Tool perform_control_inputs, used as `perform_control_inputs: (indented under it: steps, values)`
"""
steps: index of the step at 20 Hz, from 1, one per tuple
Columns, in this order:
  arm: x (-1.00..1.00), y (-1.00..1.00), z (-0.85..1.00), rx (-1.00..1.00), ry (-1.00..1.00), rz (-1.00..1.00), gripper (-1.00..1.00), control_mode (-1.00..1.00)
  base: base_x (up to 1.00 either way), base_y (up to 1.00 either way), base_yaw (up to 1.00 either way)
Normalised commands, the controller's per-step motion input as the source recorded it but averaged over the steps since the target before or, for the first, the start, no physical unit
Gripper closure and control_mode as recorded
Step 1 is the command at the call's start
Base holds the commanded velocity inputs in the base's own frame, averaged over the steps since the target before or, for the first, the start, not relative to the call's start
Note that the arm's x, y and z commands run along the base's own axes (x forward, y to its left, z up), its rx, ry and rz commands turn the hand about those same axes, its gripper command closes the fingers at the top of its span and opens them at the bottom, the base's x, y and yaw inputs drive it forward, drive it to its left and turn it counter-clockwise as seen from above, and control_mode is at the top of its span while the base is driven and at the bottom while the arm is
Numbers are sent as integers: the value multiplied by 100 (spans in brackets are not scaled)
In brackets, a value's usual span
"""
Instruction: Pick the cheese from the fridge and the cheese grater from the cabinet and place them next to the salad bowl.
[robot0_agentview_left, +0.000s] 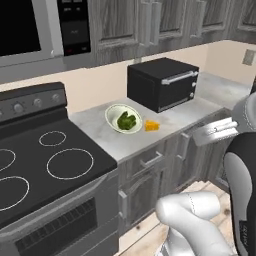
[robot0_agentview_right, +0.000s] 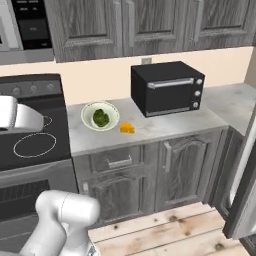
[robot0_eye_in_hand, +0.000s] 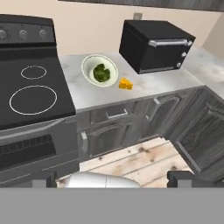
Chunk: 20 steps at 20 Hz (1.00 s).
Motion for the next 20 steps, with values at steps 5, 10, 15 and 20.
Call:
perform_control_inputs:
  steps: [5,10,15,20]
  values:
    - [0,0,0,0,0,0,-100,100,-64,75,26]
    - [0,0,0,0,0,0,-100,100,-55,62,70]
    - [0,0,0,0,0,0,-100,100,-33,37,81]
    - [0,0,0,0,0,0,-100,100,-20,13,58]
